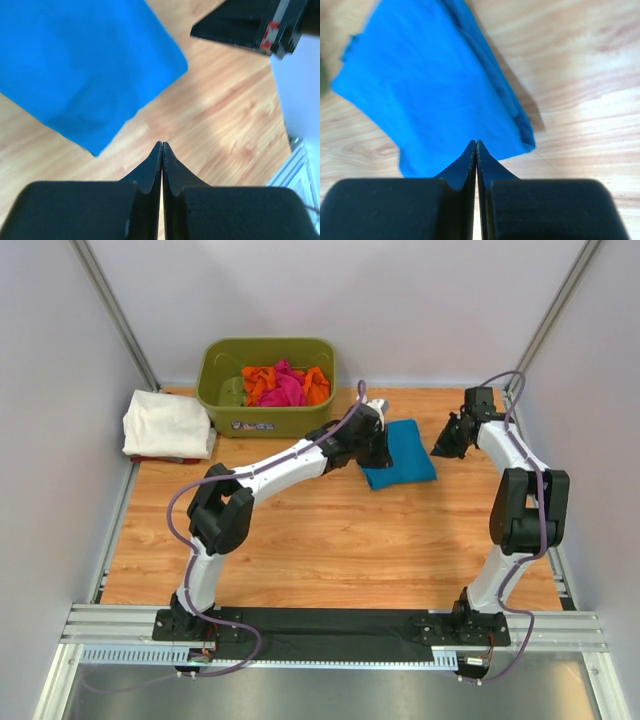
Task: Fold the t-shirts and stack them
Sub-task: Fold the tshirt
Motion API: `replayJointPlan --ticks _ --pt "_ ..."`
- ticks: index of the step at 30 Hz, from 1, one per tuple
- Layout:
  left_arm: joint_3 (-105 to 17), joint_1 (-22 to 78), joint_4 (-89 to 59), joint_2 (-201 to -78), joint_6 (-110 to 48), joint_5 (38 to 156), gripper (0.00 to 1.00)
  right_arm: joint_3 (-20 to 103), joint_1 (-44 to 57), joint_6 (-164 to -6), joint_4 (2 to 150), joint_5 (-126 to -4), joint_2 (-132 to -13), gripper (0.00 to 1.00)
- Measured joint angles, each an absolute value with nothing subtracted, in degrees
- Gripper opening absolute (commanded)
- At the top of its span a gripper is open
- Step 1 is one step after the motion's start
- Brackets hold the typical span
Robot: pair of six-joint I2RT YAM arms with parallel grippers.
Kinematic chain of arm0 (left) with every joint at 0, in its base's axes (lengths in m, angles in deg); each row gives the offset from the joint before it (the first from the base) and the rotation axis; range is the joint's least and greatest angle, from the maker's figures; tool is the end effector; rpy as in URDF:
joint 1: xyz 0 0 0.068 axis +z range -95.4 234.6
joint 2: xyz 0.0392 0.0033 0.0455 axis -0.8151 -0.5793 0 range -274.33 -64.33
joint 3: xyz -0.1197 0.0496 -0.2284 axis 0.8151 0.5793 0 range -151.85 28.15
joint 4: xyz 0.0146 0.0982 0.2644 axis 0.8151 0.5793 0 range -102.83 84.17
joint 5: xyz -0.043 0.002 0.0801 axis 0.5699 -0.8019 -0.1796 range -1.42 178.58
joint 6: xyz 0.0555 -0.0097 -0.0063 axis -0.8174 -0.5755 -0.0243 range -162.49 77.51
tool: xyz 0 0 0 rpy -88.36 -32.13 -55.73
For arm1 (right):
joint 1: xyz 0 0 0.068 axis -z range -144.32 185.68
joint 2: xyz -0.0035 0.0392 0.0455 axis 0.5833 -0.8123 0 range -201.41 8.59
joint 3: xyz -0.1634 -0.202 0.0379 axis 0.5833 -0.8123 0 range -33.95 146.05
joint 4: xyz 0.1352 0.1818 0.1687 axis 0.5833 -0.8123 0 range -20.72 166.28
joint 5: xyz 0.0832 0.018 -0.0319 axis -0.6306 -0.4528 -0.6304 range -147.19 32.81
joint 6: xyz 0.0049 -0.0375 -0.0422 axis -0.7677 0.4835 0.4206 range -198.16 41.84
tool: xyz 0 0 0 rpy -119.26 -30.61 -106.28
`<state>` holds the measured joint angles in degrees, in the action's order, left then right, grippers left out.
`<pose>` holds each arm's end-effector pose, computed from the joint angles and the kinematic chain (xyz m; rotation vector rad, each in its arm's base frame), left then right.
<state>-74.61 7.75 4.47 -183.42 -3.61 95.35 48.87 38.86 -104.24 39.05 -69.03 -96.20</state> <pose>0.3460 -0.3760 0.2546 0.2348 2.3131 -0.9477 0.4127 -0.0148 0.2172 0.5907 2.5594 0.4104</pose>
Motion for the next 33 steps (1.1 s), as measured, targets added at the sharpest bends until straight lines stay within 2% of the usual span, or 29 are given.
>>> replayJointPlan --ticks 6,13,26,33 --pt "-68.8 7.0 4.5 -185.9 -2.9 96.4 0.0 42.7 38.9 -104.7 40.1 -67.3 -97.9 0.0" --pt "-68.1 7.6 6.9 -190.5 -2.8 95.5 0.0 42.4 38.9 -104.7 41.0 -65.1 -102.7 0.0" --pt "-63.6 7.8 11.0 -186.9 -4.1 96.6 0.0 42.5 38.8 -104.3 39.1 -64.3 -101.4 0.0" --pt "-71.8 7.8 11.2 -180.9 -4.7 95.3 0.0 48.7 38.7 -104.5 38.5 -67.3 -95.7 0.0"
